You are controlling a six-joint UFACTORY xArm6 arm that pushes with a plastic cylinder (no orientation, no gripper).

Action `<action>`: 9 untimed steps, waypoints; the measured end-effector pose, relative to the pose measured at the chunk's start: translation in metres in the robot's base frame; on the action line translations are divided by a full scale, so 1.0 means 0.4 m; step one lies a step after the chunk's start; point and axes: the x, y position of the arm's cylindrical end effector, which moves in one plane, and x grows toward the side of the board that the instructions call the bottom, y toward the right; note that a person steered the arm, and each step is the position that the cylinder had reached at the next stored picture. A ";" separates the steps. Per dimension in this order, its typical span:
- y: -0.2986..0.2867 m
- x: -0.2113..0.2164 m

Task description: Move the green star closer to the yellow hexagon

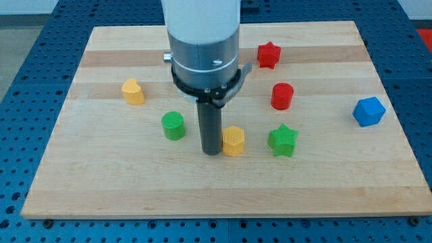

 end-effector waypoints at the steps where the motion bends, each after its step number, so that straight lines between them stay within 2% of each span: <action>1: 0.000 0.061; 3: 0.020 0.072; 5: 0.168 0.079; 9: 0.328 0.054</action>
